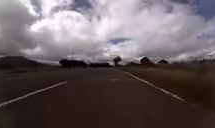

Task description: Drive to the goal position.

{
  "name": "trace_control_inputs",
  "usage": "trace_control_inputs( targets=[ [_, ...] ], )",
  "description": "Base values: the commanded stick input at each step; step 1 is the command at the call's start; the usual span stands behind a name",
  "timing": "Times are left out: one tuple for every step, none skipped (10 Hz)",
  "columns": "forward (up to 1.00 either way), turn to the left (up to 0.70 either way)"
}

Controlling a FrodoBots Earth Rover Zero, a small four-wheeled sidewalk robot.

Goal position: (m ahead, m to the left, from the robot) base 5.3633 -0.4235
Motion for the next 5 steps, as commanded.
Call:
trace_control_inputs(
  targets=[
    [0.7,-0.26],
    [0.7,-0.31],
    [0.7,-0.15],
    [0.7,0.0],
    [0.7,0.0]
  ],
)
